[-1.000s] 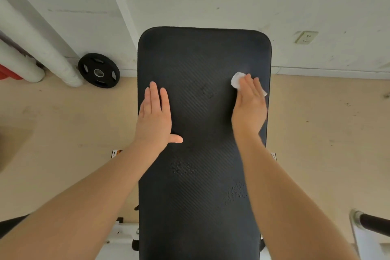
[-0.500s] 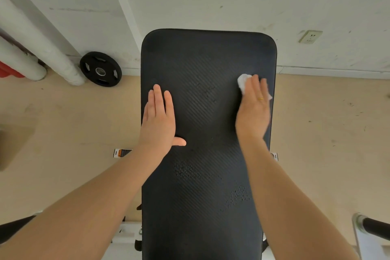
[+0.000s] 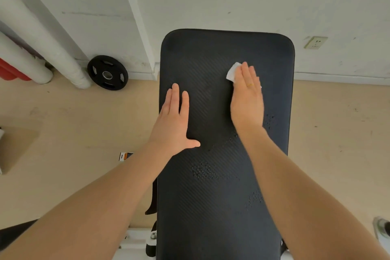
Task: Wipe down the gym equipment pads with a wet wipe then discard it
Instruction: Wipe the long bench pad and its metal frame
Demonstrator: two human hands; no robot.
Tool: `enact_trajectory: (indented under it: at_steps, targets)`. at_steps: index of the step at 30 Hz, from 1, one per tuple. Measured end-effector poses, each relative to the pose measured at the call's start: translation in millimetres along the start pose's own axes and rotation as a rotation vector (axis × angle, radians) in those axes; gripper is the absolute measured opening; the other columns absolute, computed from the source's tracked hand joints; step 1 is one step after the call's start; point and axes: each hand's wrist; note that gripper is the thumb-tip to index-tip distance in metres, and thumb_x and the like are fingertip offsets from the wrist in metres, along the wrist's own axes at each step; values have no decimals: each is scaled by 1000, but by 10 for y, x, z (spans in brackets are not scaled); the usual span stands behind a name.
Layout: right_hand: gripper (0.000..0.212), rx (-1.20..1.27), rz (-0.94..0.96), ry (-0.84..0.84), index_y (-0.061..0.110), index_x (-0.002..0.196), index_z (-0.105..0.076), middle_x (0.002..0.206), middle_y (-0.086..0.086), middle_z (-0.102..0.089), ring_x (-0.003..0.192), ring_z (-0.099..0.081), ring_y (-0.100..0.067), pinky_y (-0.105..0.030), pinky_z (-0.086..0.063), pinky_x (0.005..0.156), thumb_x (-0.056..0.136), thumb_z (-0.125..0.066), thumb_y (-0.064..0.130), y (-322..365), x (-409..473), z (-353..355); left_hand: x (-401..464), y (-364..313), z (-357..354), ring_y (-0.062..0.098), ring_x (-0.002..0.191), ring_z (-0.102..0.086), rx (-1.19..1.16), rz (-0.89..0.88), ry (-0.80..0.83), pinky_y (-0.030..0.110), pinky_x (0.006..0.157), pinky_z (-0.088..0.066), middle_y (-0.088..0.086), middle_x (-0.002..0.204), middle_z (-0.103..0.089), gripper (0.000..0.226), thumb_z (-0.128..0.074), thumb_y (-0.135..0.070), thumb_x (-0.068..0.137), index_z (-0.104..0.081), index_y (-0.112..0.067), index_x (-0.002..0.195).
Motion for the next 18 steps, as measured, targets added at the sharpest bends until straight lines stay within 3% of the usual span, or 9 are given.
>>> enact_trajectory:
  at_steps: [3, 6, 9, 11, 13, 16, 18]
  targets:
    - [63, -9, 202, 56, -2, 144, -9, 152, -19, -13, 141, -12, -34, -41, -13, 117, 90, -41, 2, 498, -159, -102, -51, 169, 122, 22, 142, 17, -108, -95, 16, 31, 113, 0, 9, 153, 23, 106, -64, -47, 80, 12, -12, 146]
    - [64, 12, 376, 202, -1, 144, -22, 152, -17, -23, 141, -19, -32, -43, -15, 117, 87, -53, 3, 934, -354, -312, -193, 343, 166, 22, 143, 9, -89, -113, -111, 30, 111, 8, 8, 157, 4, 95, -58, -37, 86, 11, -10, 146]
    - [66, 12, 424, 255, 7, 147, -13, 156, -8, -11, 144, -7, -22, -30, 0, 115, 90, -44, -5, 990, -322, -275, -430, 483, 86, 22, 143, 14, -136, 12, -144, 29, 111, 11, 10, 156, 13, 90, -53, -27, 89, 16, -7, 144]
    - [67, -20, 433, 235, 9, 148, -11, 157, -4, -8, 144, -5, -19, -26, -2, 113, 90, -39, -9, 925, -166, -190, -523, 573, 38, 22, 142, 15, -188, 101, -131, 30, 113, 9, 10, 155, 17, 88, -51, -25, 90, 16, -7, 144]
    - [66, -11, 373, 218, 10, 148, -10, 157, -2, -7, 144, -4, -19, -27, -3, 113, 91, -38, -8, 940, 17, -131, -556, 655, 16, 22, 143, 15, -240, 159, -113, 32, 115, 7, 8, 155, 16, 85, -49, -26, 91, 15, -7, 145]
    - [66, -7, 292, 190, 7, 148, -8, 157, -5, -7, 143, -5, -22, -31, -7, 115, 92, -42, -2, 1078, 120, -180, -586, 711, -18, 18, 142, 15, -250, 105, -121, 32, 114, 11, 4, 156, 13, 80, -45, -23, 94, 15, -10, 145]
    - [64, -129, 408, 192, 0, 146, -7, 155, -14, -9, 142, -9, -30, -37, -11, 116, 92, -40, 10, 1156, -49, -252, -620, 721, -27, 16, 143, 13, -256, 39, -135, 29, 111, 13, 3, 157, 10, 79, -44, -20, 93, 14, -12, 145]
Point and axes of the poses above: each hand's wrist, its own x-axis towards the middle knuckle, its own z-axis out of the back of the hand, y = z × x
